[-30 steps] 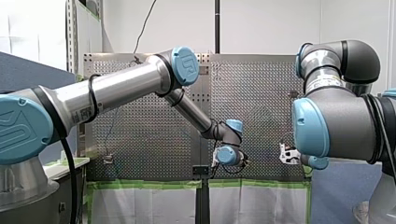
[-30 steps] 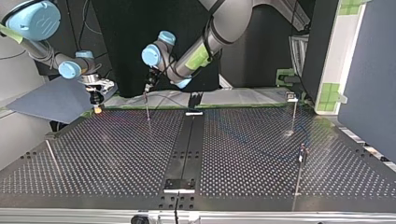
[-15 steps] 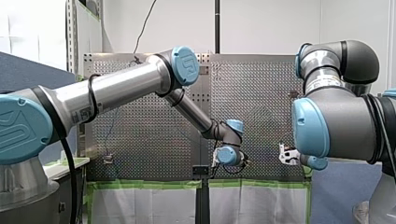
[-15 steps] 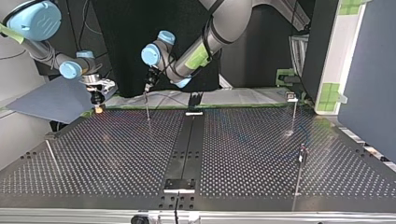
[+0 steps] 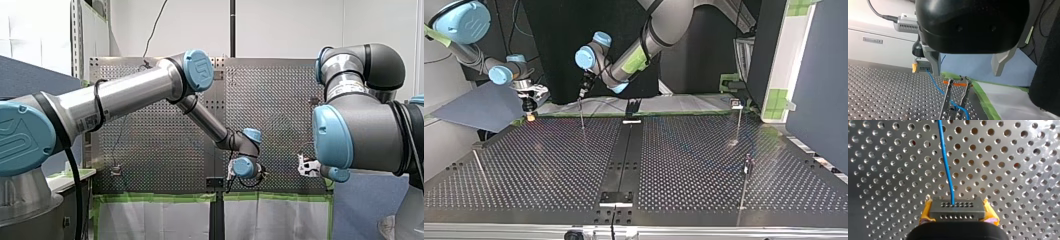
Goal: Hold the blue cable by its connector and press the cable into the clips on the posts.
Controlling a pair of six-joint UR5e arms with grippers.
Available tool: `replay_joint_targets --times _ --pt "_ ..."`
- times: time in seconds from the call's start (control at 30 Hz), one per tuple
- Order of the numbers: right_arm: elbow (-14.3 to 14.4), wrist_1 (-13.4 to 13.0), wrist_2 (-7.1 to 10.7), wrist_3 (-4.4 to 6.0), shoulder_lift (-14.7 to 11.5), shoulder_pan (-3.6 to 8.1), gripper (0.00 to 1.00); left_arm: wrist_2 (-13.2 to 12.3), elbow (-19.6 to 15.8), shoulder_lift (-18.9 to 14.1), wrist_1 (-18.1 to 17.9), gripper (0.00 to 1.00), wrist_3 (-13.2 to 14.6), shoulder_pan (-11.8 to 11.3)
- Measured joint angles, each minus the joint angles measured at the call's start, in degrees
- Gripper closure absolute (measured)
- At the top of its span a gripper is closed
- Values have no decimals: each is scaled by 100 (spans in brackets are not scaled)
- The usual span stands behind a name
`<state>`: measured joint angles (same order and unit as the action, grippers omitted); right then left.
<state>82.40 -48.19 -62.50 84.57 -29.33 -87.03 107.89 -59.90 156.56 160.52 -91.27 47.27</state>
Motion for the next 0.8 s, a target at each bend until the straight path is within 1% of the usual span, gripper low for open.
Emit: replay_joint_targets --times 0.13,0.37,0.47,0.57,0.67,0.8 --pt "1 -5 -1 4 1 -2 100 116 -17 0 32 0 -16 8" --pt "1 -7 0 8 8 -3 100 168 -26 0 58 0 -17 19" --pt "1 -7 0 9 9 -3 100 242 -48 -33 116 0 25 34" --pt "0 2 0 11 8 -3 100 387 -157 -153 90 0 148 87" --pt "-3 8 0 14 9 -3 100 517 -315 -317 -40 0 304 134" --pt "-16 19 13 11 9 -3 100 614 -540 -541 -256 0 343 140"
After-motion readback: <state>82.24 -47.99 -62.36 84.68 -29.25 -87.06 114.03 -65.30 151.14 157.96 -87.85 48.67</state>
